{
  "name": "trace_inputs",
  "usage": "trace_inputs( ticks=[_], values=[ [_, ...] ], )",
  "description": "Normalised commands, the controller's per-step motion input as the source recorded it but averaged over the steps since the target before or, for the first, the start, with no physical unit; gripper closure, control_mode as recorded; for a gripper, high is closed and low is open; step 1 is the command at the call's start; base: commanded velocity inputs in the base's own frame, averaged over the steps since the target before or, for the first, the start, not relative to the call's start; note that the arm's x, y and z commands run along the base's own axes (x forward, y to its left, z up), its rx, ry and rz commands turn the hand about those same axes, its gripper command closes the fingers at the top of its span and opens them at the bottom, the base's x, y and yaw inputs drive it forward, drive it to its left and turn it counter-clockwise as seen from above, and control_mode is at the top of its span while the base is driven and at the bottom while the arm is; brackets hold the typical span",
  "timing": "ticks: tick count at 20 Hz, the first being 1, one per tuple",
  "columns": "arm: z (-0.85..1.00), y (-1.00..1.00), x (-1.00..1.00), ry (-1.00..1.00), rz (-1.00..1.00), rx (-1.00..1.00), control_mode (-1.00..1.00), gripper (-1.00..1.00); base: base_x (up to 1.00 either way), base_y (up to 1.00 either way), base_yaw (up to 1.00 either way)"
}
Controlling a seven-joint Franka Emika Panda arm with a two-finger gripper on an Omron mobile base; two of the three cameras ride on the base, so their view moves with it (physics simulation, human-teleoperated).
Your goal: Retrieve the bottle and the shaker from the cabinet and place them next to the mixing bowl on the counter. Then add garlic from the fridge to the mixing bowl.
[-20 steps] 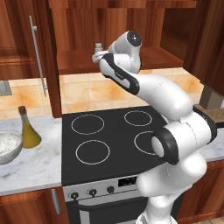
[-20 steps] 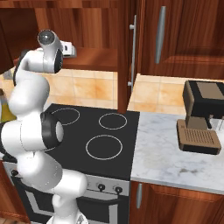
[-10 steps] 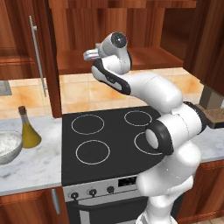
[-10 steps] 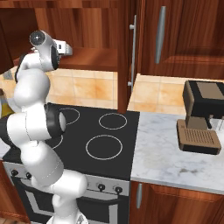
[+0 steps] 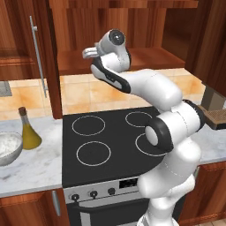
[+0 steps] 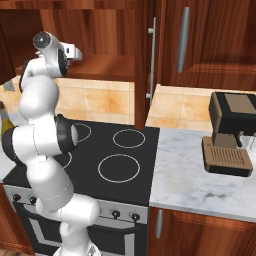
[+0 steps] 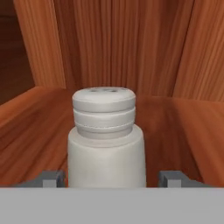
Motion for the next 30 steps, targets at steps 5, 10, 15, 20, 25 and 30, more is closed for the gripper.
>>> trace_inputs(
  ticks=[5,10,15,20,25,30],
  values=[
    [0.0,0.0,-0.28,-0.14,0.0,0.0,-1.0,1.0,0.0,0.0,0.0],
    [0.02,-0.11,-1.0,-0.39,0.0,0.03,-1.0,1.0,0.0,0.0,0.0],
    [0.0,-0.47,-1.0,-0.21,0.0,0.25,-1.0,1.0,0.0,0.0,0.0],
    [0.1,-0.27,-1.0,-0.11,0.12,0.25,-1.0,1.0,0.0,0.0,0.0],
    [-0.04,0.01,-1.0,0.0,0.36,0.04,-1.0,1.0,0.0,0.0,0.0],
    [-0.85,-0.13,-0.77,0.02,0.3,-0.03,-1.0,1.0,0.0,0.0,0.0]
  ],
)
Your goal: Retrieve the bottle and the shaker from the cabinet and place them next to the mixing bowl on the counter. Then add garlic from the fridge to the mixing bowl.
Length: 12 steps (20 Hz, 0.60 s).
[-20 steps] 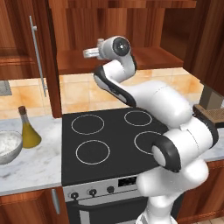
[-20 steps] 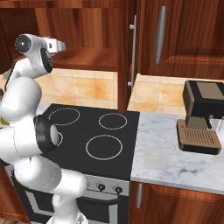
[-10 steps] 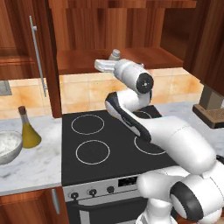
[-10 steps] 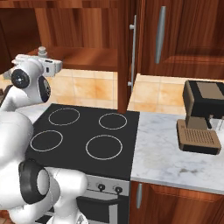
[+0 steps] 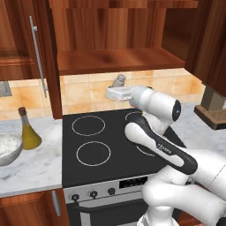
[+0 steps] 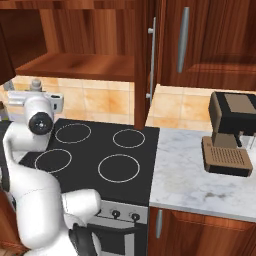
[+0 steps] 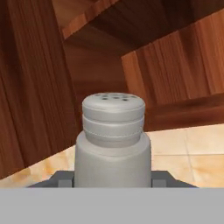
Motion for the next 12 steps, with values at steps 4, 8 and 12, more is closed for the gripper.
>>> trace_inputs(
  ticks=[4,8,12],
  values=[
    [-1.0,0.0,-0.39,0.03,0.26,-0.18,-1.0,1.0,0.0,0.0,0.0],
    [-1.0,0.12,-0.12,0.01,0.31,-0.22,-1.0,1.0,0.0,0.0,0.0],
    [-0.98,0.28,0.01,0.03,0.16,-0.35,-1.0,1.0,0.0,0.0,0.0]
  ],
)
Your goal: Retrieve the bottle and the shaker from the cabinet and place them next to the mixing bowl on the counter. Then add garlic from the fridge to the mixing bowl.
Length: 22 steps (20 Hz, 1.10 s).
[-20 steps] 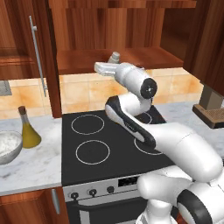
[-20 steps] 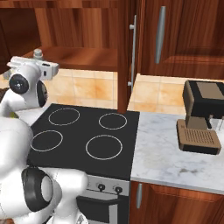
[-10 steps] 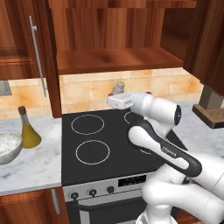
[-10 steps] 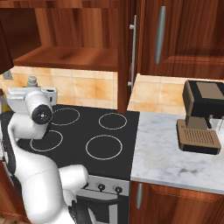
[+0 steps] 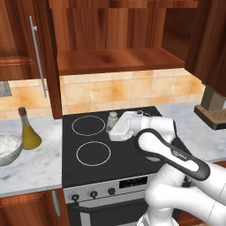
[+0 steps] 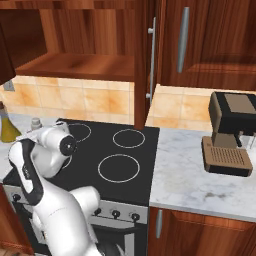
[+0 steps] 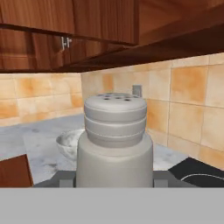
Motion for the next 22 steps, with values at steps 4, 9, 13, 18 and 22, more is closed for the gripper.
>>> trace_inputs(
  ticks=[4,9,13,18,22],
  values=[
    [-0.96,0.45,0.06,0.0,0.0,-0.3,-1.0,1.0,0.0,0.0,0.0],
    [-0.92,0.6,0.14,0.09,0.0,-0.16,-1.0,1.0,0.0,0.0,0.0],
    [-0.7,0.83,0.12,0.11,0.02,0.0,-1.0,1.0,0.0,0.0,0.0],
    [-0.57,0.89,0.19,0.01,0.04,0.03,-1.0,1.0,0.0,0.0,0.0],
    [-0.55,0.78,0.16,0.0,0.07,0.08,-1.0,1.0,0.0,0.0,0.0]
  ],
)
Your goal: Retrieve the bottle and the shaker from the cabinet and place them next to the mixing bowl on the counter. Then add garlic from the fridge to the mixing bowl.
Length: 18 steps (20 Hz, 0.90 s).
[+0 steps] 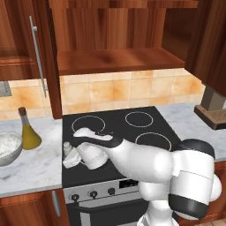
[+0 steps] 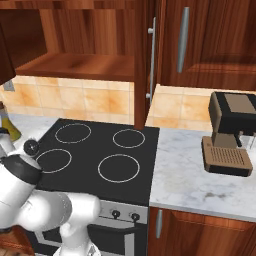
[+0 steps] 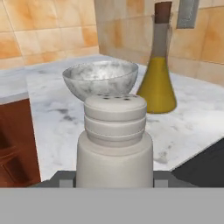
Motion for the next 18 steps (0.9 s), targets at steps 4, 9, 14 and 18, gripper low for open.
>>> trace_inputs(
  ticks=[4,9,14,18],
  values=[
    [-0.47,0.82,0.15,0.0,0.06,0.08,-1.0,1.0,0.0,0.0,0.0],
    [-0.47,0.76,0.22,-0.01,0.01,0.01,-1.0,1.0,0.0,0.0,0.0],
    [-0.32,0.7,0.34,-0.05,0.0,0.0,-1.0,1.0,0.0,0.0,0.0],
    [-0.07,0.58,0.43,-0.08,0.0,0.0,-1.0,1.0,0.0,0.0,0.0]
  ],
)
